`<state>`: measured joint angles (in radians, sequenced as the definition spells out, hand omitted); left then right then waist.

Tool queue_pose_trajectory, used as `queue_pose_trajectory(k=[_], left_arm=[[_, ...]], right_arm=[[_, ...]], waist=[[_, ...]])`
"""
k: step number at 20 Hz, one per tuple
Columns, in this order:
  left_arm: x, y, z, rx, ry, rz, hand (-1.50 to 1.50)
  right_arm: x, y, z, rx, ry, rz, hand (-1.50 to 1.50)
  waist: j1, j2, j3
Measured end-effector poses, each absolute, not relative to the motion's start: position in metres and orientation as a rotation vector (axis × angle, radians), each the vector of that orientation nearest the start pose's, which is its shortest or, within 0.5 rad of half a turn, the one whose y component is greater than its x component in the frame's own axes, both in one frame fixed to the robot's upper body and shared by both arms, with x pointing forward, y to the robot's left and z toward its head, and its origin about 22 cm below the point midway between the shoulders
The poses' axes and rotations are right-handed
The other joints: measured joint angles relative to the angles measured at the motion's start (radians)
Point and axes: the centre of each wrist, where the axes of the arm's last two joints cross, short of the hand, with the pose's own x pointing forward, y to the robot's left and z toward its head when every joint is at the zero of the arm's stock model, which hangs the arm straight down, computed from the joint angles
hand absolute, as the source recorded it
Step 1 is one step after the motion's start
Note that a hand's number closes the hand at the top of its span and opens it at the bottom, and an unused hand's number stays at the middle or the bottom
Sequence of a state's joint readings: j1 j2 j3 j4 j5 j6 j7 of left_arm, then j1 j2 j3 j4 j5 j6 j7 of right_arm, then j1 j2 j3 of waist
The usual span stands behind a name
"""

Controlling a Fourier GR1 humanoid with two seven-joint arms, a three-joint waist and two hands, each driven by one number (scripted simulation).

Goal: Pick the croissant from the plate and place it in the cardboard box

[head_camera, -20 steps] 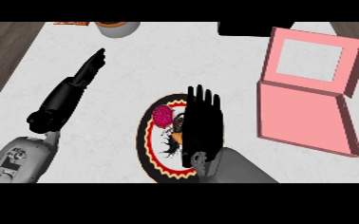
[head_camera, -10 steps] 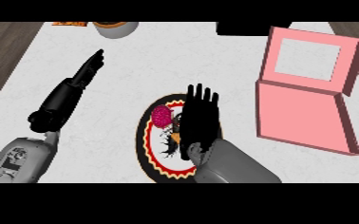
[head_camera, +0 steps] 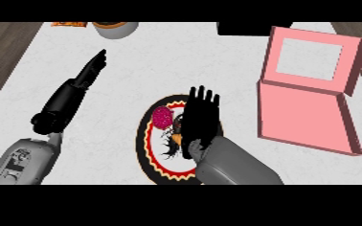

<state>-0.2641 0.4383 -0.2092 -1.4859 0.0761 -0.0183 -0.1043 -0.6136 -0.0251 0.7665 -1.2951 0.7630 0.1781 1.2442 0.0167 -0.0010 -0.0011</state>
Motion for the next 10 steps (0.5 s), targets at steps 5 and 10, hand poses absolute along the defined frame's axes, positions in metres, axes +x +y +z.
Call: queue_pose_trajectory(k=[5, 10], left_arm=[[0.296, 0.261, 0.064, 0.084, -1.756, -0.54, 0.0], [0.298, 0.265, 0.064, 0.084, -1.743, -0.539, 0.0]], right_arm=[[0.281, -0.015, 0.047, -0.972, -0.784, 1.159, -1.5], [0.281, -0.016, 0.039, -0.979, -0.758, 1.154, -1.5]], waist=[[0.002, 0.001, 0.0], [-0.002, 0.001, 0.0]])
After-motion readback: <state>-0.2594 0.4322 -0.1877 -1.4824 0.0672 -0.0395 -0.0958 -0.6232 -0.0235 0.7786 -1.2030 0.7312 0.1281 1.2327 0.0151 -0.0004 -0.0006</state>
